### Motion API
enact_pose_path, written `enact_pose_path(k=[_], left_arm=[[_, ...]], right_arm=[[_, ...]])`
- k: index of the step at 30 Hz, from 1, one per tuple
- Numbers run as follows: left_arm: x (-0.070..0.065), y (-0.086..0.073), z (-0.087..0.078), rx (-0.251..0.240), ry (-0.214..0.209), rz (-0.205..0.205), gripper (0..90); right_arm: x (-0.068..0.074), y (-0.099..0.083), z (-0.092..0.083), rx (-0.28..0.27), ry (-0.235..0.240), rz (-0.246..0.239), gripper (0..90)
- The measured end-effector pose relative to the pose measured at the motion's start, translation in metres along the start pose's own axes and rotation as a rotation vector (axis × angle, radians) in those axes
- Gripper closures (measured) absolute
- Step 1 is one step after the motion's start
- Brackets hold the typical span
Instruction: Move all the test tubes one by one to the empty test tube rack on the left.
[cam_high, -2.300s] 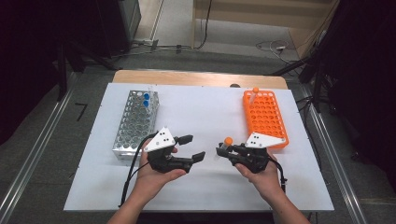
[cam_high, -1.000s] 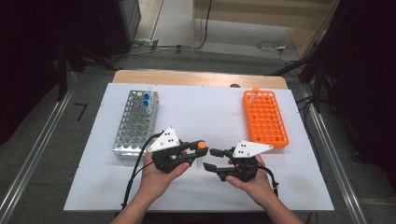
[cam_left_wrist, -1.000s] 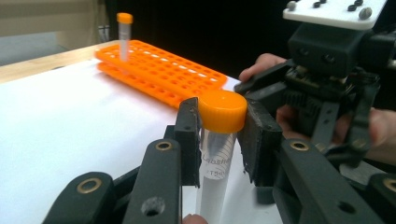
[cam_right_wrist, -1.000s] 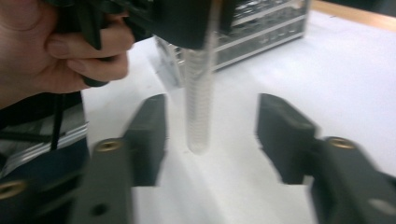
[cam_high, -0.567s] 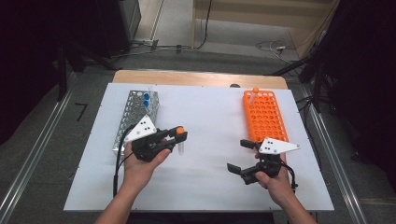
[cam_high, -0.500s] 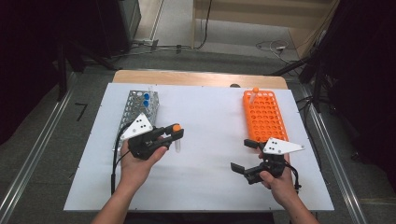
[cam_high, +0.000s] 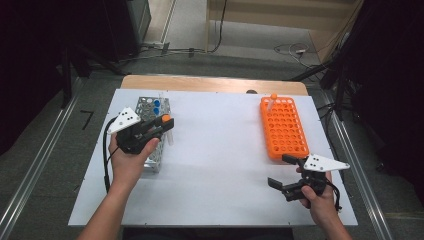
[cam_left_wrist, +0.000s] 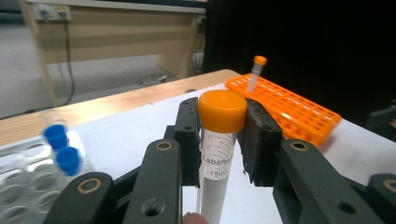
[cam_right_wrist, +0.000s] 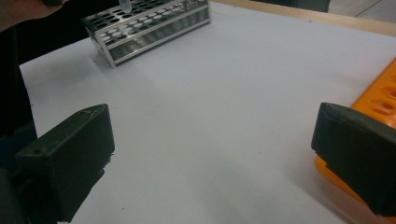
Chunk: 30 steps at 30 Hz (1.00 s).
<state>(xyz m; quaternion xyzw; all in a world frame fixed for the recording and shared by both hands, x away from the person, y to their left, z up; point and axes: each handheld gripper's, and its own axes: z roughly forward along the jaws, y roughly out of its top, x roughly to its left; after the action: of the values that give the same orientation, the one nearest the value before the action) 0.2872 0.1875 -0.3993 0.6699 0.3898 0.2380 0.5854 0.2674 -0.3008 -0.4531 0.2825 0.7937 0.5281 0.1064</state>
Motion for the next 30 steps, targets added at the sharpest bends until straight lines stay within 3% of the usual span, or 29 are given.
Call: enact_pose_path(k=[4, 13, 24, 30], left_arm=[[0.012, 0.001, 0.001, -0.007, 0.044, 0.000, 70.9], [0.037, 0.000, 0.009, -0.041, 0.144, -0.027, 70.9], [0.048, -0.004, 0.022, -0.073, 0.219, -0.043, 70.8], [0.048, -0.009, 0.026, -0.052, 0.256, -0.055, 70.8]], right_arm=[[-0.008, -0.001, -0.004, -0.015, -0.008, 0.029, 0.0], [-0.010, -0.003, -0.001, 0.008, -0.024, 0.017, 0.0], [-0.011, -0.005, 0.000, 0.015, -0.036, 0.013, 0.0], [-0.012, -0.006, 0.001, 0.014, -0.035, 0.010, 0.0]])
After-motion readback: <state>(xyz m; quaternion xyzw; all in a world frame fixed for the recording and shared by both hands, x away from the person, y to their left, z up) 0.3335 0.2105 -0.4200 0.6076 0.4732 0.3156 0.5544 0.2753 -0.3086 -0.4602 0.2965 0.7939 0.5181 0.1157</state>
